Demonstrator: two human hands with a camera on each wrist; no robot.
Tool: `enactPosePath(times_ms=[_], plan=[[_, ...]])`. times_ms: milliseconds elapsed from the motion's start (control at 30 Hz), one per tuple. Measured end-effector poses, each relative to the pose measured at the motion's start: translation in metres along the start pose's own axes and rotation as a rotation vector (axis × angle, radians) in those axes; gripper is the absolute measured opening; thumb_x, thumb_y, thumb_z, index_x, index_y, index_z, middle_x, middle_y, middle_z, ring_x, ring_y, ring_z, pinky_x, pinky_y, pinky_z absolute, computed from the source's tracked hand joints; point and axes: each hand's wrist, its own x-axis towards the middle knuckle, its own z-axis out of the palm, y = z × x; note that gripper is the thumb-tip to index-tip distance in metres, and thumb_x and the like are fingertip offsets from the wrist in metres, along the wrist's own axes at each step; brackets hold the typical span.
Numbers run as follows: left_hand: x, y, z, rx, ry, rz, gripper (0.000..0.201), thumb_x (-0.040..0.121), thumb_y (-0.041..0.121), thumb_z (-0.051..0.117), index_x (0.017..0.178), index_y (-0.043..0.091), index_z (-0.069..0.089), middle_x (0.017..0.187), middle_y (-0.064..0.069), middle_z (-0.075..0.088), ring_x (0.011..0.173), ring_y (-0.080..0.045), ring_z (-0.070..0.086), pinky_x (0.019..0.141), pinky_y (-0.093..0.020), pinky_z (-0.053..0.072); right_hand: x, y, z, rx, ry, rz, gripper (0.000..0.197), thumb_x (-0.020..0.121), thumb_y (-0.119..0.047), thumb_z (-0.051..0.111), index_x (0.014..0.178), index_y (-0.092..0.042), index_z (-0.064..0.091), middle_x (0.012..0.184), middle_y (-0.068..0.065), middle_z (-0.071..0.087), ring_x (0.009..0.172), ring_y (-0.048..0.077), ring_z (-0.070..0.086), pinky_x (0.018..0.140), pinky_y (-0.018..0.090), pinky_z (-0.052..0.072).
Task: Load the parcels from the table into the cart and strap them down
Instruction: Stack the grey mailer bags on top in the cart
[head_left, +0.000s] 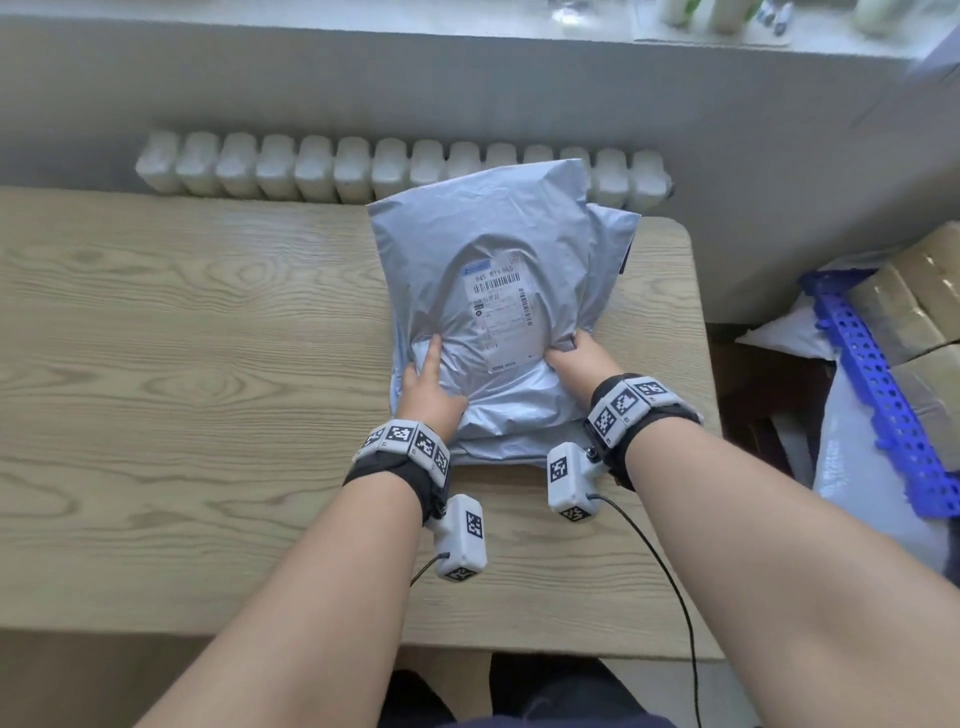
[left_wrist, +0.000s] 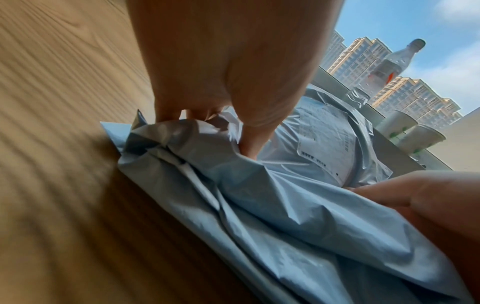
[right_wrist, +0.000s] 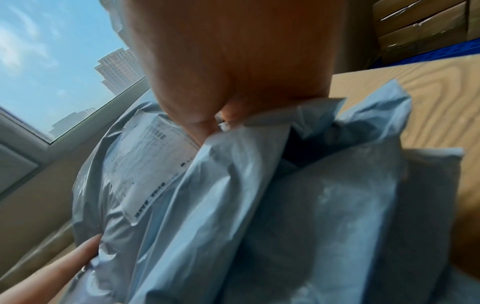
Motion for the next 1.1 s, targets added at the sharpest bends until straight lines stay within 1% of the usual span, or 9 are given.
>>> enactPosePath(times_ms=[133, 233, 300, 400, 500, 667, 867, 1000, 1100], plan=[[-0.024, -0.057, -0.033, -0.034, 0.012, -0.035, 0.087, 0.089, 0.018, 0.058, 0.149, 0.045, 0.001, 0.159, -0.014, 0.003, 0.148, -0.029, 0.009, 0.115, -0.039, 0.023, -0.035, -0.023, 0.051, -0.077, -0.038, -0.029, 0.043, 0.096, -0.019, 0.047, 0.138, -0.006, 0.042, 0.133, 0.017, 0.054, 0.121, 0.032, 0.052, 0.096, 0.031, 0.042], [-0.043, -0.11, -0.061, -0.051, 0.043, -0.061, 0.087, 0.089, 0.02, 0.059, 0.149, 0.045, 0.001, 0.159, -0.015, 0.004, 0.147, -0.029, 0.011, 0.115, -0.038, 0.023, -0.063, -0.045, 0.098, -0.132, -0.102, -0.041, 0.043, 0.098, -0.016, 0.043, 0.138, -0.004, 0.039, 0.136, 0.019, 0.048, 0.123, 0.033, 0.048, 0.099, 0.03, 0.036], [-0.057, -0.146, -0.082, -0.051, 0.067, -0.08, 0.086, 0.089, 0.022, 0.058, 0.149, 0.046, 0.001, 0.159, -0.013, 0.004, 0.145, -0.031, 0.02, 0.115, -0.04, 0.026, -0.083, -0.058, 0.133, -0.099, -0.124, -0.034, 0.043, 0.094, -0.017, 0.048, 0.136, -0.007, 0.042, 0.132, 0.019, 0.051, 0.119, 0.033, 0.051, 0.101, 0.032, 0.037], [-0.074, -0.198, -0.116, -0.068, 0.112, -0.11, 0.085, 0.089, 0.024, 0.058, 0.148, 0.049, 0.001, 0.16, -0.011, 0.003, 0.134, -0.033, 0.041, 0.111, -0.043, 0.036, -0.108, -0.078, 0.187, -0.054, -0.14, -0.046, 0.044, 0.089, -0.02, 0.053, 0.131, -0.012, 0.046, 0.125, 0.017, 0.056, 0.112, 0.033, 0.055, 0.102, 0.038, 0.041], [-0.088, -0.245, -0.154, -0.053, 0.174, -0.124, 0.08, 0.091, 0.02, 0.054, 0.149, 0.045, 0.006, 0.16, -0.009, 0.003, 0.141, -0.031, 0.03, 0.115, -0.04, 0.03, -0.129, -0.102, 0.242, -0.055, -0.155, -0.063, 0.043, 0.088, -0.022, 0.054, 0.13, -0.013, 0.047, 0.127, 0.017, 0.057, 0.115, 0.033, 0.055, 0.104, 0.039, 0.04], [-0.103, -0.316, -0.216, -0.06, 0.241, -0.175, 0.078, 0.086, 0.003, 0.04, 0.148, 0.044, 0.017, 0.16, 0.002, 0.001, 0.142, -0.03, 0.026, 0.111, -0.043, 0.036, -0.165, -0.144, 0.32, -0.096, -0.179, -0.084, 0.051, 0.094, -0.025, 0.052, 0.139, -0.005, 0.04, 0.134, 0.017, 0.052, 0.123, 0.032, 0.051, 0.1, 0.034, 0.04], [-0.089, -0.366, -0.267, -0.04, 0.253, -0.228, 0.074, 0.087, 0.008, 0.045, 0.149, 0.039, 0.017, 0.159, 0.001, 0.005, 0.141, -0.03, 0.029, 0.108, -0.043, 0.039, -0.178, -0.197, 0.385, -0.215, -0.199, -0.134, 0.05, 0.095, -0.027, 0.049, 0.139, -0.005, 0.038, 0.134, 0.018, 0.051, 0.122, 0.033, 0.051, 0.101, 0.037, 0.041], [-0.069, -0.385, -0.293, -0.048, 0.28, -0.237, 0.07, 0.091, 0.017, 0.047, 0.151, 0.035, 0.015, 0.159, -0.001, 0.007, 0.139, -0.031, 0.032, 0.11, -0.043, 0.036, -0.165, -0.239, 0.407, -0.344, -0.247, -0.172, 0.043, 0.098, -0.02, 0.043, 0.139, -0.006, 0.041, 0.138, 0.017, 0.047, 0.127, 0.031, 0.046, 0.107, 0.035, 0.036], [-0.049, -0.398, -0.323, -0.059, 0.284, -0.248, 0.069, 0.093, 0.018, 0.047, 0.152, 0.032, 0.014, 0.158, -0.004, 0.009, 0.141, -0.031, 0.029, 0.113, -0.042, 0.033, -0.15, -0.277, 0.43, -0.308, -0.238, -0.197, 0.048, 0.093, -0.028, 0.048, 0.136, -0.008, 0.043, 0.13, 0.017, 0.055, 0.119, 0.033, 0.053, 0.103, 0.039, 0.043]])
